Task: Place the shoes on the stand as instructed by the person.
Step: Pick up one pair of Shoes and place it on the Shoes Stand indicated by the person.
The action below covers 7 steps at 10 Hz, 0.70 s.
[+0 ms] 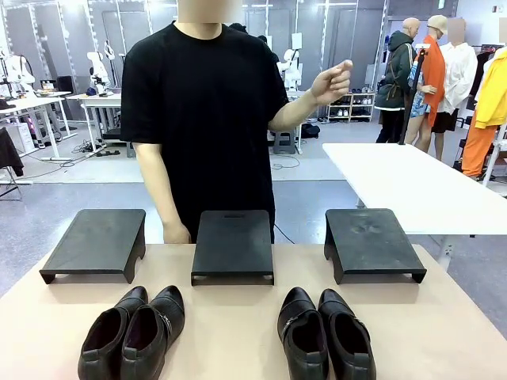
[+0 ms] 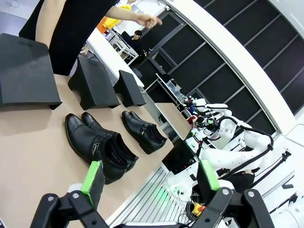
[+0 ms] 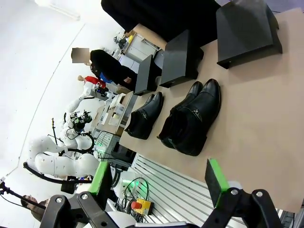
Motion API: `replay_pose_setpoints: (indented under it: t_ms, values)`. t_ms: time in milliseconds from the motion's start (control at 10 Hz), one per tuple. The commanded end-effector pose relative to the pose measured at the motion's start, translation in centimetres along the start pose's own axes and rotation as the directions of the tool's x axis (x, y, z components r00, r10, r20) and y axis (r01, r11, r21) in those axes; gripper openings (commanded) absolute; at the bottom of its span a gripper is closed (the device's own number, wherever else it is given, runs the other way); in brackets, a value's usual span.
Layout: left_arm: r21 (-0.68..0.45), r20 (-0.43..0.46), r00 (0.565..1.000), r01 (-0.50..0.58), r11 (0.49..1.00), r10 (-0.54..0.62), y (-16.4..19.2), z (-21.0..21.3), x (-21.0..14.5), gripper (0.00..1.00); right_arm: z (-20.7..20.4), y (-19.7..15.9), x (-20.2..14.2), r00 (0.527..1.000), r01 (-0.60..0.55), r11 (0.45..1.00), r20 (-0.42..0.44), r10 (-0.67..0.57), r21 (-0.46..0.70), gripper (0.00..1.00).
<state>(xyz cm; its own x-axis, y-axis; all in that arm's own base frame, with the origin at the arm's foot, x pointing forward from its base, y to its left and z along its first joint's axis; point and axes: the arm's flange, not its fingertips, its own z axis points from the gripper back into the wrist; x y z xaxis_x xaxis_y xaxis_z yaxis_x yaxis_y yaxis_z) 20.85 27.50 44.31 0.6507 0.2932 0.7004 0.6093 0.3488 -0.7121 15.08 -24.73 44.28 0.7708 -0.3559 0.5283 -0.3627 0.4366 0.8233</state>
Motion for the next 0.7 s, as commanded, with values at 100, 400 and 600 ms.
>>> replay_pose_setpoints:
  t_ms: [100,400,600]
  values:
    - [-0.012,0.007,1.000,0.007,1.000,-0.007,-0.02,0.22,0.16,1.00,0.19,0.10,0.23,1.000,-0.024,1.000,0.011,0.024,0.007,1.00]
    - [-0.012,0.007,1.000,0.007,1.000,-0.007,-0.02,0.22,0.16,1.00,0.19,0.10,0.23,1.000,-0.024,1.000,0.011,0.024,0.007,1.00]
    - [-0.012,0.007,1.000,0.007,1.000,-0.007,-0.02,0.22,0.16,1.00,0.19,0.10,0.23,1.000,-0.024,1.000,0.011,0.024,0.007,1.00]
